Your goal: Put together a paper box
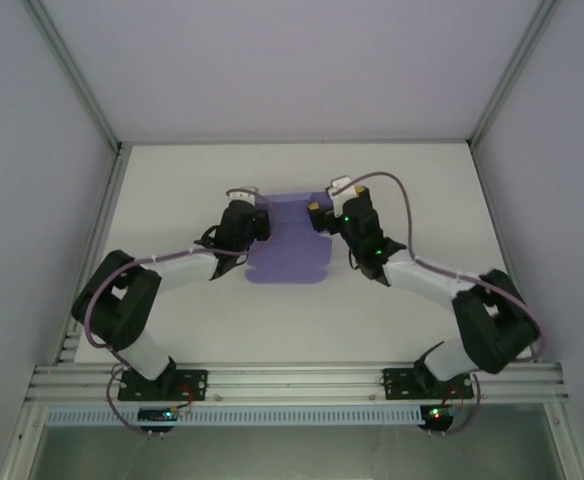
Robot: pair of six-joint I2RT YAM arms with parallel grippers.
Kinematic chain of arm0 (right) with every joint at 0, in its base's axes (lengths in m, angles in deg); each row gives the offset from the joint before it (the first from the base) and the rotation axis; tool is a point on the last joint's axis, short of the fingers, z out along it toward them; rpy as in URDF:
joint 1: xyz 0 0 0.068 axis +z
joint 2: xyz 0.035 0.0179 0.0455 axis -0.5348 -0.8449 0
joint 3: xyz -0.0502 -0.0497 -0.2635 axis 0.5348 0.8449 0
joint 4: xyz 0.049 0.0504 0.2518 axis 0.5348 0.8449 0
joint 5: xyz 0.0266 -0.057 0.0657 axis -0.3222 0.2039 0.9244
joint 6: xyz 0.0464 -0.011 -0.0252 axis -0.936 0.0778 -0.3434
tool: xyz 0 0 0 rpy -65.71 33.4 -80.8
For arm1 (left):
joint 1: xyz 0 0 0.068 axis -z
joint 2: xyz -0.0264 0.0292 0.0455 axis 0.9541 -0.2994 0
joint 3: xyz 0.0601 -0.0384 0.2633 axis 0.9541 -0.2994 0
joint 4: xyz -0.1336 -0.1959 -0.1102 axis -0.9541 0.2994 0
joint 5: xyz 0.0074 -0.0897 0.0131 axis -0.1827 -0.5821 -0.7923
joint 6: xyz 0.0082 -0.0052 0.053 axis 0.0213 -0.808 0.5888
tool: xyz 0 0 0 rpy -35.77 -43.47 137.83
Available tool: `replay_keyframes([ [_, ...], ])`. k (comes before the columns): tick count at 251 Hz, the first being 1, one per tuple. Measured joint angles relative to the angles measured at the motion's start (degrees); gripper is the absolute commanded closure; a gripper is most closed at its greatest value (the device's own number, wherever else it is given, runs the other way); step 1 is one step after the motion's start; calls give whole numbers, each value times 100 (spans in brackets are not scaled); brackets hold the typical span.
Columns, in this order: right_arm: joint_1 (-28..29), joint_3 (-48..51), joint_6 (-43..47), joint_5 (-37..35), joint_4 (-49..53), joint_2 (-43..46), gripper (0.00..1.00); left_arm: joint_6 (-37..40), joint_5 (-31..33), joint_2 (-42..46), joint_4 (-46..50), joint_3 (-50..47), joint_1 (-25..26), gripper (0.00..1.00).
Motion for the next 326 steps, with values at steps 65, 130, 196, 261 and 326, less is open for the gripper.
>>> replay_keyframes([
  [65, -372, 520, -590, 391, 1790, 1351, 1, -15, 0, 92, 52, 39, -33, 100],
  [130, -896, 848, -1058, 662, 2135, 1010, 1, 24, -44, 92, 173, 116, -52, 100],
  [196, -964, 334, -1082, 984, 1845, 136, 2, 175, -219, 94, 284, 138, -52, 100],
  [261, -933, 44, -887, 1047, 1604, -79, 1, 293, -264, 79, 348, 249, -46, 100],
  [326, -654, -188, -671, 828, 1578, -426, 1, 326, -105, -61, 564, 452, -57, 100],
])
